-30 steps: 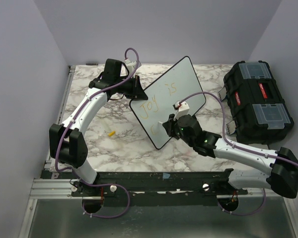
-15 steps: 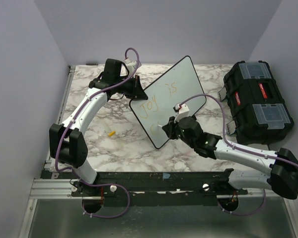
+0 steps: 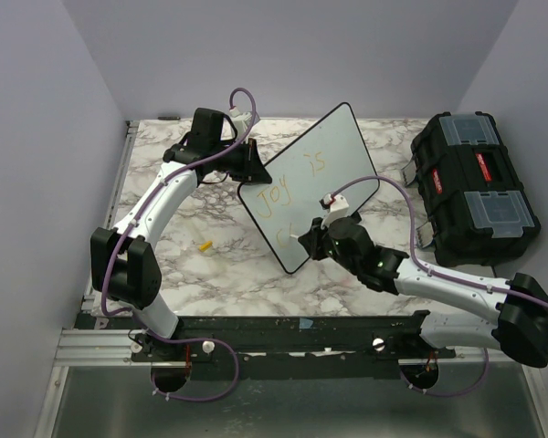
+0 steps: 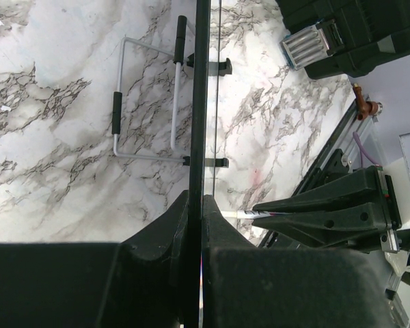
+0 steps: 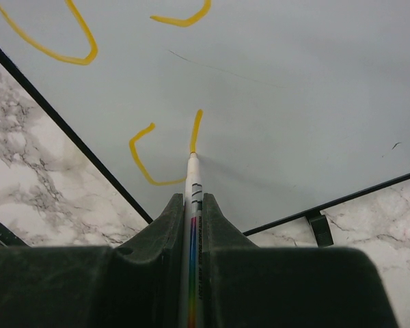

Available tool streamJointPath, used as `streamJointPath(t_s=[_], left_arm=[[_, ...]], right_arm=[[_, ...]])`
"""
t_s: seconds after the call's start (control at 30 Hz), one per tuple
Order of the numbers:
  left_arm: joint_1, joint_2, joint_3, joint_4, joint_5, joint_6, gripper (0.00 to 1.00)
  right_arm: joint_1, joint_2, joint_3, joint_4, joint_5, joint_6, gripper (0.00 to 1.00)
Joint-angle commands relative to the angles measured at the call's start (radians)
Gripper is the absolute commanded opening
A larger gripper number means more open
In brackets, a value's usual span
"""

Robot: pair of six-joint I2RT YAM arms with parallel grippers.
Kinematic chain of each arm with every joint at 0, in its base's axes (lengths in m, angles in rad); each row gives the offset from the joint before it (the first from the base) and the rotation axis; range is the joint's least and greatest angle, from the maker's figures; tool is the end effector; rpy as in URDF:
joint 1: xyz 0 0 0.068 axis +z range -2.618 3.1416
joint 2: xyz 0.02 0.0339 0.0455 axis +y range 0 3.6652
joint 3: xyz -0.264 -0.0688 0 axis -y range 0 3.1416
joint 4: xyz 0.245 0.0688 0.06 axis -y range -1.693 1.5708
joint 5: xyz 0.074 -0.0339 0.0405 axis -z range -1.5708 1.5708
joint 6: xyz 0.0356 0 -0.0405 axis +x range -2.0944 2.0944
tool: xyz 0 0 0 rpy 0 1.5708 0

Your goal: Write a sentence on the whiteboard

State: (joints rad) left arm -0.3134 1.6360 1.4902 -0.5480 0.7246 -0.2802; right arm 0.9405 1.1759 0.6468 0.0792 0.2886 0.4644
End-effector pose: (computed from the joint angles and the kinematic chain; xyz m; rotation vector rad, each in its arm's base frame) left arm 0.3406 -0.1352 0.3363 0.4398 2.2564 -1.1308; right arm 0.1600 0.2021 0.2383 -0.3010 2.0311 0.6023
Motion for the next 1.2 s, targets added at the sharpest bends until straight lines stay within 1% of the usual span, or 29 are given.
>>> streamJointPath(t_s=[0.0, 0.37, 0.7, 1.17], left_arm=[[0.008, -0.013, 0.010, 0.079, -0.020, 0.015, 0.00], [0.008, -0.013, 0.008, 0.080, -0.022, 0.016, 0.00], [0.008, -0.016, 0.005, 0.080, -0.020, 0.016, 0.00], [0.008, -0.016, 0.005, 0.079, -0.019, 0.016, 0.00]], right_arm=[[-0.001, 0.013, -0.023, -0.059, 0.045, 0.018, 0.01], [-0.002, 0.026, 0.017, -0.077, 0.147, -0.002, 0.01], [-0.003, 0.084, 0.106, -0.047, 0.149, -0.047, 0.01], [-0.003, 0.120, 0.162, -0.024, 0.126, -0.065, 0.01]])
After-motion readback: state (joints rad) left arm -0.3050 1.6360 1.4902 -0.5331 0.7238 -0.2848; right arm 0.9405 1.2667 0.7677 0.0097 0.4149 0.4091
